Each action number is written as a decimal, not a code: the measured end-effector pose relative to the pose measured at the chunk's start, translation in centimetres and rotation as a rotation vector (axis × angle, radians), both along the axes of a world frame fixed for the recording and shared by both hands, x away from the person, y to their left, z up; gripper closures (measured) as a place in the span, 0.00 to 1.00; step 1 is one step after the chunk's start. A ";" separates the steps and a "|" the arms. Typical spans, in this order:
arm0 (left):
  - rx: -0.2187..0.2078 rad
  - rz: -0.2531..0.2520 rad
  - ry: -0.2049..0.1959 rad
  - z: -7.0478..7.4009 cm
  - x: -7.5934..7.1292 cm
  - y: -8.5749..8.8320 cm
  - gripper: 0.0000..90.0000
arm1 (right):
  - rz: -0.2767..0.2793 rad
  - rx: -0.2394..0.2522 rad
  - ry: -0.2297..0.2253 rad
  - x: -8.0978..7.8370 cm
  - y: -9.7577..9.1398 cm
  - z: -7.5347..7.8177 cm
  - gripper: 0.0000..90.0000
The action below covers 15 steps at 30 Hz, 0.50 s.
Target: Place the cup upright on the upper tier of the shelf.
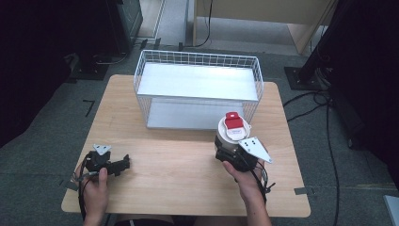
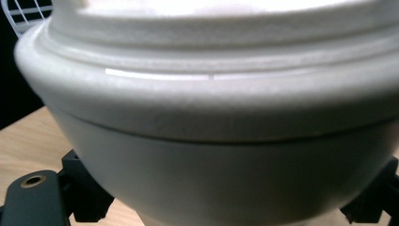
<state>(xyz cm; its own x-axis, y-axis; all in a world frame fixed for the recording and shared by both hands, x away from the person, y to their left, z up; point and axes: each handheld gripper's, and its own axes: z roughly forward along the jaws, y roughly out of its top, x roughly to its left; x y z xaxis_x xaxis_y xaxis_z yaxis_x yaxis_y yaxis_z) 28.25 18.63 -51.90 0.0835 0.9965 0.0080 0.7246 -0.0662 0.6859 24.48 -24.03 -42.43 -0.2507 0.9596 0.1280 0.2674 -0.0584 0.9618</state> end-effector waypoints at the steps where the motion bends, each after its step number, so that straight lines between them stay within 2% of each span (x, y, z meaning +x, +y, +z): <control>1: -0.003 0.003 -0.003 0.0 0.0 0.0 0.00 | 0.003 0.000 -0.008 0.1 0.1 0.3 0.13; 15: 0.000 0.000 0.001 0.0 0.0 0.0 0.00 | 0.014 0.009 -0.084 2.2 2.0 4.0 0.13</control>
<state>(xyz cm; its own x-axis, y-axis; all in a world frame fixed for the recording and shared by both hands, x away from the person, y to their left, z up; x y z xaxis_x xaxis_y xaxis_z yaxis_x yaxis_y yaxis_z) 28.25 18.63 -51.89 0.0832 0.9965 0.0081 0.7253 -0.0661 0.6853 26.68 -22.00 -38.41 -0.2742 0.9548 0.1144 0.1870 -0.0638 0.9803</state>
